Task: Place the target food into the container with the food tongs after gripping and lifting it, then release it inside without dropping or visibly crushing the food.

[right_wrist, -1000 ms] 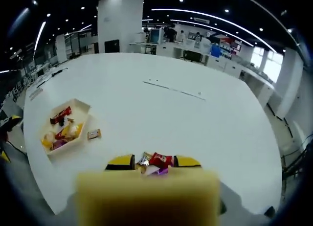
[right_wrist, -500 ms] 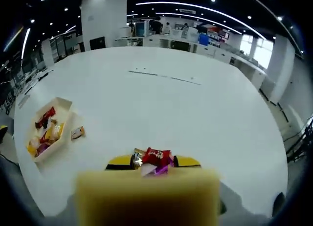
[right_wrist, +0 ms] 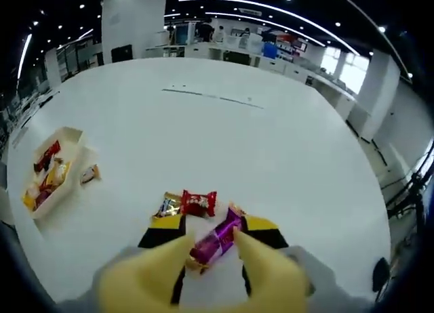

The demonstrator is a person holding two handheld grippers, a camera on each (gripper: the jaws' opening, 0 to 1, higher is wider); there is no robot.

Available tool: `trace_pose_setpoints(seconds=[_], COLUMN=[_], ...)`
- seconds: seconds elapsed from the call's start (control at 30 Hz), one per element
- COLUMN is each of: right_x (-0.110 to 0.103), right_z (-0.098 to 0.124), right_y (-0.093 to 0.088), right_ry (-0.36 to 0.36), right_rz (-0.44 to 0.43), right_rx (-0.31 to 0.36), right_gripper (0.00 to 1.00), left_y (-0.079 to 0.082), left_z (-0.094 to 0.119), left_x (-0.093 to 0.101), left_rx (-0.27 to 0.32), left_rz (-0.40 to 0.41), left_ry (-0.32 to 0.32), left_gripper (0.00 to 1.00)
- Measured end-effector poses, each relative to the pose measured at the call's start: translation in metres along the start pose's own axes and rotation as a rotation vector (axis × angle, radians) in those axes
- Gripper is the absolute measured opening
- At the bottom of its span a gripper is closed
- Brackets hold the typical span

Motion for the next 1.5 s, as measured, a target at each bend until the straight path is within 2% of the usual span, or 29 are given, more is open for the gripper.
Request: trace_pose_setpoints(seconds=[0.1, 0.2, 0.37, 0.57, 0.67, 0.7, 0.73, 0.77, 0.83, 0.9, 1.03, 1.17, 1.2, 1.23, 1.5], right_x=[0.004, 0.010, 0.011, 0.011, 0.013, 0.014, 0.022, 0.024, 0.023, 0.031, 0.035, 0.037, 0.034, 0.035, 0.025], right_z=[-0.001, -0.003, -0.003, -0.001, 0.000, 0.001, 0.002, 0.002, 0.003, 0.005, 0.006, 0.000, 0.000, 0.000, 0.001], right_y=[-0.001, -0.004, -0.005, -0.007, -0.010, -0.010, -0.013, -0.015, -0.017, -0.016, -0.018, -0.028, -0.035, -0.032, -0.032], right_ry=[-0.028, -0.057, -0.056, -0.060, -0.063, -0.071, -0.123, -0.139, -0.120, -0.167, -0.187, -0.178, -0.161, -0.162, -0.095], right_rz=[0.013, -0.011, -0.057, -0.056, -0.085, -0.083, -0.048, -0.022, -0.050, -0.021, -0.025, -0.085, -0.107, -0.168, -0.167], right_rx=[0.002, -0.004, -0.016, -0.017, -0.013, -0.014, -0.022, -0.019, 0.002, 0.027, 0.029, -0.021, -0.059, -0.031, -0.033], right_gripper=[0.31, 0.32, 0.31, 0.30, 0.30, 0.30, 0.31, 0.31, 0.31, 0.32, 0.32, 0.32, 0.31, 0.31, 0.26], left_y=[0.000, 0.000, 0.000, 0.000, 0.000, 0.001, 0.000, 0.000, 0.000, 0.000, 0.000, 0.000, 0.000, -0.001, -0.001], left_z=[0.000, 0.000, 0.000, 0.000, 0.000, 0.000, 0.000, 0.000, 0.000, 0.000, 0.000, 0.000, 0.000, 0.000, -0.001], left_x=[0.000, 0.000, 0.000, 0.000, 0.000, 0.000, 0.000, 0.000, 0.000, 0.000, 0.001, 0.001, 0.001, 0.001, 0.001], left_rx=[0.000, 0.000, 0.000, 0.001, 0.001, 0.002, 0.002, 0.001, 0.001, 0.001, -0.003, -0.003, -0.004, -0.004, -0.007], left_rz=[0.000, 0.000, 0.001, 0.001, 0.001, 0.001, 0.001, 0.001, 0.001, 0.002, 0.002, 0.002, 0.002, 0.003, 0.002], left_ry=[-0.001, 0.000, -0.001, 0.001, 0.001, -0.001, -0.001, -0.002, -0.003, -0.005, -0.009, -0.009, -0.008, -0.008, -0.010], left_gripper=[0.93, 0.93, 0.93, 0.93, 0.93, 0.93, 0.93, 0.93, 0.93, 0.92, 0.92, 0.92, 0.92, 0.92, 0.92])
Point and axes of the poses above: the point that each gripper's makers call its tool centre point, and the gripper's own axes: z roughly backward along the fingers, x roughly to its right, y roughly out of its top, the point moved 2 cm from there along z, roughly backward along the fingers, and after that the axes turned 12 degrees about -y, right-handed, at the moved point
